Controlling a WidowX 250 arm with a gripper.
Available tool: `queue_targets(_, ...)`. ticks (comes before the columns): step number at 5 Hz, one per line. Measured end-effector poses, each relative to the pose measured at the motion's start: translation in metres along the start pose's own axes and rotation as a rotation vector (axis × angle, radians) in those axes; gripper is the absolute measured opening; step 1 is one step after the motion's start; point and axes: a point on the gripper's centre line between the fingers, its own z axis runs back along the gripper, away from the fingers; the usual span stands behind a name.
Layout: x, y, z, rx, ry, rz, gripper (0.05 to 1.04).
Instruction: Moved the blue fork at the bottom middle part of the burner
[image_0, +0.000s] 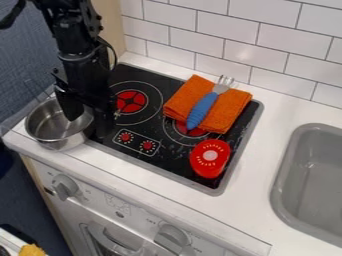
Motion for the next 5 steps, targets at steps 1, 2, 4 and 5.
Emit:
queue_targets(1, -0.002, -0.003, -0.006, -0.014, 0.022, 0.001, 1.001)
queue_targets(2, 0.031, -0.032, 0.009, -0.017, -0.036, -0.093, 1.001)
queue_targets(4, 0.099, -0.076, 0.013, -0.026, -0.073, -0.127, 1.001)
queue_targets(5, 0.125, -0.078, -0.004, -0.038, -0.064, -0.072, 1.001)
